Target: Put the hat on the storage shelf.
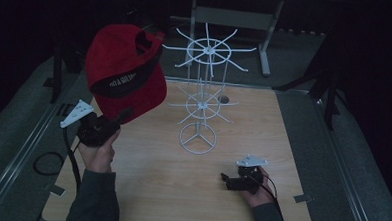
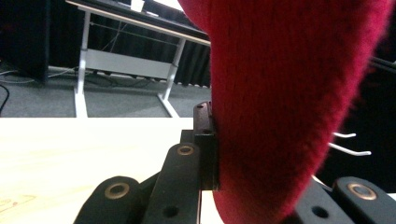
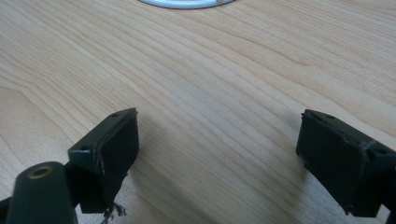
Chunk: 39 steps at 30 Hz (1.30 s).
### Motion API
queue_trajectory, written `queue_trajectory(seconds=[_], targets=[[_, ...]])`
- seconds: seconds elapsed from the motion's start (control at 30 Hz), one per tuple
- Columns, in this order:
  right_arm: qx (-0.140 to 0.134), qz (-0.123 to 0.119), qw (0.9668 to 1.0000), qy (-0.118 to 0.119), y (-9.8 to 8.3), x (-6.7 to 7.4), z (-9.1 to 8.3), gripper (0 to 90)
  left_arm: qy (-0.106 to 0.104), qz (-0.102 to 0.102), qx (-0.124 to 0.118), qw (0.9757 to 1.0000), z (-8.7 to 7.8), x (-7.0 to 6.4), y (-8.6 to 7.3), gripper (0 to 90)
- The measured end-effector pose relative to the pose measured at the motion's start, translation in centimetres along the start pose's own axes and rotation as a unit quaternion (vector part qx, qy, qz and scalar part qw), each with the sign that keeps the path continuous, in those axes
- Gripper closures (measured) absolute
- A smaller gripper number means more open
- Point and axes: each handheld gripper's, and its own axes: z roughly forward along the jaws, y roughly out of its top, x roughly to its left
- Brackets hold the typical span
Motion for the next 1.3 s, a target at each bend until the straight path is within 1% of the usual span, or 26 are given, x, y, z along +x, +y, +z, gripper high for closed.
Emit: queue_trajectory(seconds=[0.3, 0.47, 0.6, 1.3], targets=[[0.000, 0.000, 1.0000, 0.000, 0.0, 0.0, 0.0, 12.9, -0.004, -0.002, -0.008, 1.0000, 0.1, -0.3, 0.3, 85.7], [0.000, 0.000, 1.0000, 0.000, 0.0, 0.0, 0.0, 12.9, -0.005, -0.002, -0.008, 1.0000, 0.1, -0.4, 0.5, 85.7], [0.000, 0.000, 1.0000, 0.000, 0.0, 0.0, 0.0, 12.9, -0.010, -0.002, -0.012, 0.9999, 0.1, -0.5, 0.7, 85.7], [0.000, 0.000, 1.0000, 0.000, 0.0, 0.0, 0.0, 12.9, -0.021, 0.008, -0.015, 0.9996, 0.0, -1.2, 1.0, 85.6]])
